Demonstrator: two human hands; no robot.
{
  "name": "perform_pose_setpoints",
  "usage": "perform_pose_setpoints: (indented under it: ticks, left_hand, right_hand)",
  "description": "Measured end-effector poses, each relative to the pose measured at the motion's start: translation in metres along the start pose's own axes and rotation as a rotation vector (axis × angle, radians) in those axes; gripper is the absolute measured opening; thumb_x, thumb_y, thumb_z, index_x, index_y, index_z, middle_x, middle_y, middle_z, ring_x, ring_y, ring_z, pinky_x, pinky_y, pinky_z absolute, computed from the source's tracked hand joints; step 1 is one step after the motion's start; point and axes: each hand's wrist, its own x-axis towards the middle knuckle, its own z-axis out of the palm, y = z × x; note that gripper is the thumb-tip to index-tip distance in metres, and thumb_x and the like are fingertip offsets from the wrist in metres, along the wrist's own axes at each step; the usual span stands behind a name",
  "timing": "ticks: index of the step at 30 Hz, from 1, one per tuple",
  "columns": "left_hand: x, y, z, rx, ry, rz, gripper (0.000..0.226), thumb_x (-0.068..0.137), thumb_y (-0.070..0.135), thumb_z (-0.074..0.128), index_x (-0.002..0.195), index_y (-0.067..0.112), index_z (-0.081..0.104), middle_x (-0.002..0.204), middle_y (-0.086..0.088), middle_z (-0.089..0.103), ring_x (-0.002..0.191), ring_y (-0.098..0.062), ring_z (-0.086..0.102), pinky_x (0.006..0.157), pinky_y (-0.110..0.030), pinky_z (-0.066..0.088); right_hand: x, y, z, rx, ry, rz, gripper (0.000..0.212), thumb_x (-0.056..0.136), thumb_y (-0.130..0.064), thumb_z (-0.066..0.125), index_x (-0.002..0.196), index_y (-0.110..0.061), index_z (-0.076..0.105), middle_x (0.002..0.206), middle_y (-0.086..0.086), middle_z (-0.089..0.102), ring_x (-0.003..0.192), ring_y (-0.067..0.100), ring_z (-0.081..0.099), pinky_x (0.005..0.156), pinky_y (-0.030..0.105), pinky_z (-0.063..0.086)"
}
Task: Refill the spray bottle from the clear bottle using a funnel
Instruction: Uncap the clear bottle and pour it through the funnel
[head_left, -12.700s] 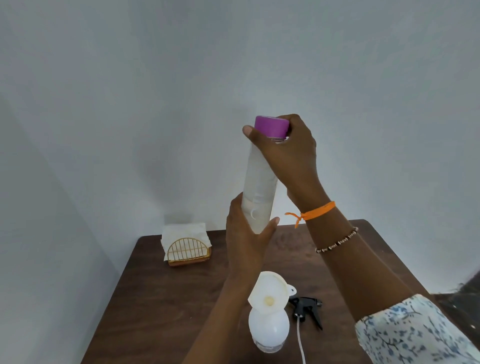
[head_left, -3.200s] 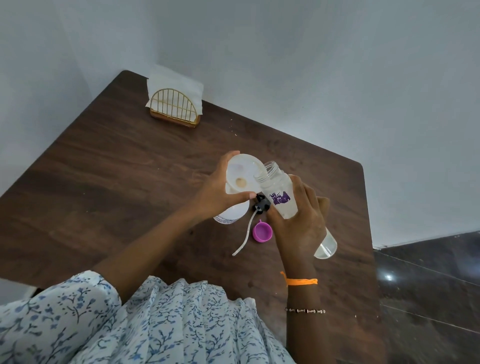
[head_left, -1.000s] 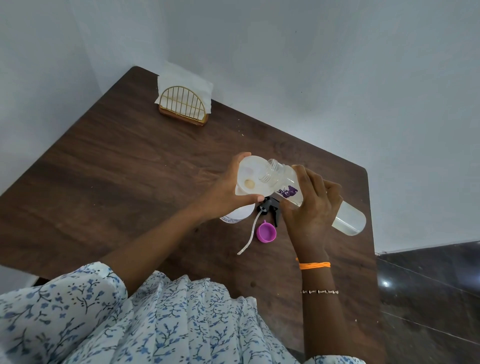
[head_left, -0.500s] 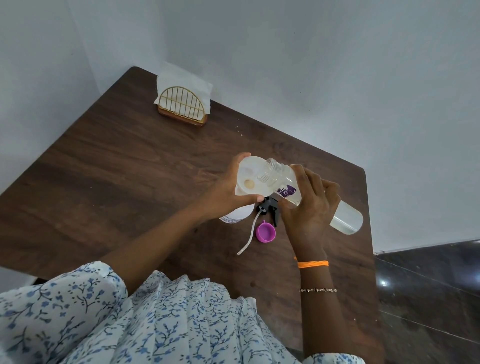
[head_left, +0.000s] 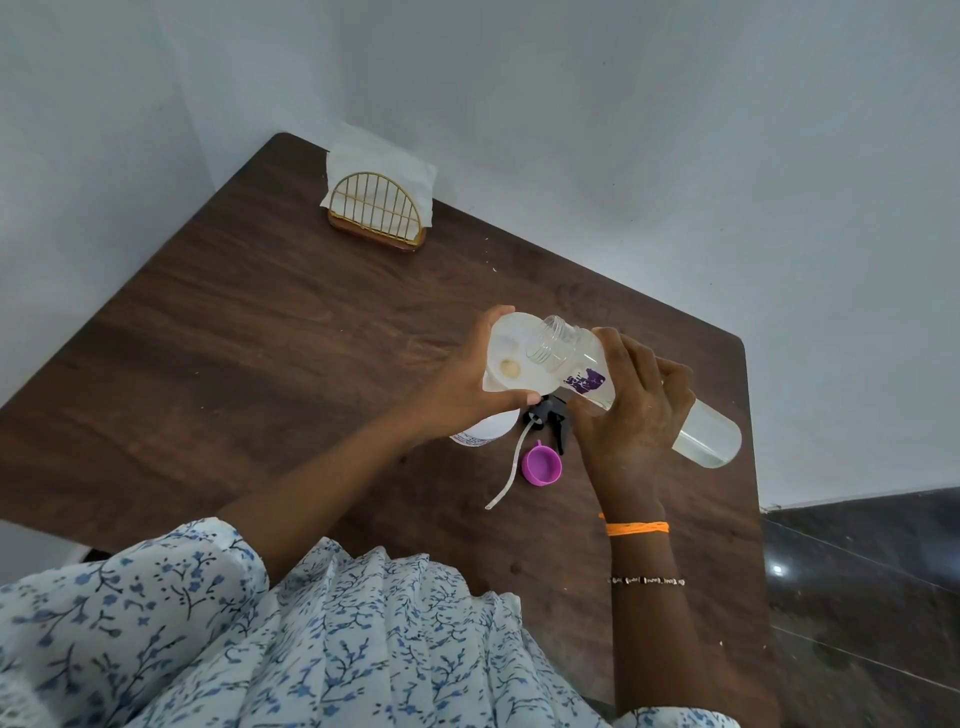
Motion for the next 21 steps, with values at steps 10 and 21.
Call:
perform_pose_setpoints:
  ticks: [10, 21]
  left_hand:
    - [0.0010, -0.0024, 0.0004, 0.004, 0.004, -0.005, 0.088, 0.078, 0.022, 0.073, 0.141, 0.025, 0.011, 0.139, 0.007, 0.029, 0.113, -0.002, 0.032, 0.069, 0.014, 0.025]
    - [0.0005, -0.0016, -0.0004, -0.007, -0.002, 0.000, 0.087, 0.078, 0.021, 0.073, 0.141, 0.025, 0.012, 0.142, 0.003, 0.029, 0.113, -0.001, 0.032, 0.072, 0.014, 0.025]
  right_hand:
    - [0.0000, -0.0008, -0.0001, 0.002, 0.005, 0.002, 0.064, 0.059, -0.011, 0.082, 0.118, -0.018, 0.059, 0.115, 0.001, 0.063, 0.103, 0.022, 0.041, 0.083, 0.032, 0.032]
    - [0.0012, -0.0039, 0.0000, 0.012, 0.007, 0.006, 0.065, 0.058, -0.009, 0.082, 0.118, -0.018, 0.058, 0.115, 0.001, 0.064, 0.102, 0.022, 0.040, 0.082, 0.033, 0.032]
